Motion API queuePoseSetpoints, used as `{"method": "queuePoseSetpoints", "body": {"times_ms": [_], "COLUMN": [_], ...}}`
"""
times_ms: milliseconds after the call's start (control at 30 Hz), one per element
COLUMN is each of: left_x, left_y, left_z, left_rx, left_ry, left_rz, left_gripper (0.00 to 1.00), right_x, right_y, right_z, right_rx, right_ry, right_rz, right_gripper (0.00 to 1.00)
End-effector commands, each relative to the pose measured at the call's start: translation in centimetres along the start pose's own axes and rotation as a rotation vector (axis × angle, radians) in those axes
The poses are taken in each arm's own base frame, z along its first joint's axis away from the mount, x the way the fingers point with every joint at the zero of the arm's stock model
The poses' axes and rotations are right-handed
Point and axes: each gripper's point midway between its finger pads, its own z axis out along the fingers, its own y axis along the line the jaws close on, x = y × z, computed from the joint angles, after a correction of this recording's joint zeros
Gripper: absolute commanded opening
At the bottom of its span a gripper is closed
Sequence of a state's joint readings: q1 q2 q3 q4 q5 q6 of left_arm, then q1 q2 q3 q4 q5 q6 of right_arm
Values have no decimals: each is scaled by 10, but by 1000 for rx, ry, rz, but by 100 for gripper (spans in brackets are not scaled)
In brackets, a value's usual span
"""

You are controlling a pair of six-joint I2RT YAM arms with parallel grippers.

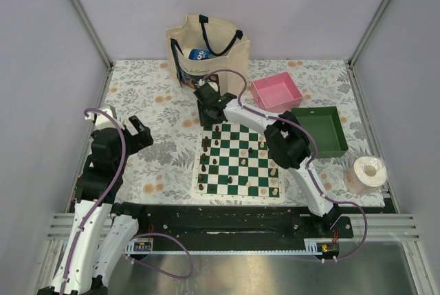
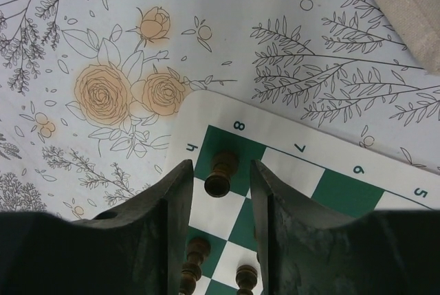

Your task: Set up the chess pieces on the board

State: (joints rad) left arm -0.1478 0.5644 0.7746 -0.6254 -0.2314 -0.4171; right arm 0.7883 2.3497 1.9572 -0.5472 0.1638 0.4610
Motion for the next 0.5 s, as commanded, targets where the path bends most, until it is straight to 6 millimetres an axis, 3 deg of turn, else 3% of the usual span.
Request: {"method": "queuePoseSetpoints", "body": {"times_ms": [0,100,200,267,467], "left_x": [-13,-12,-13,-15,-16], "left_y": [-7,-6,-3,0,9], "left_z": [1,2,3,2,1], "left_rx": [35,29,10,-3,-41], "left_ry": [-52,-49,-50,-58,-80], "left_rz": [-23,-23,-26,-29,-35], "left_gripper": [99,99,99,99,99], "right_x": [-42,-60,-76,-88,-103], "right_y": [10,15,18,20,8], "right_z": [-38,-59,-82,-103,-138], "right_rx": [-39,-57,-77,-93,-84], "right_ry": [-91,-134,-178,-214,-308], "right_rz": [-9,-33,-47,-39,87], "right_gripper": [48,54,72,79,87]}}
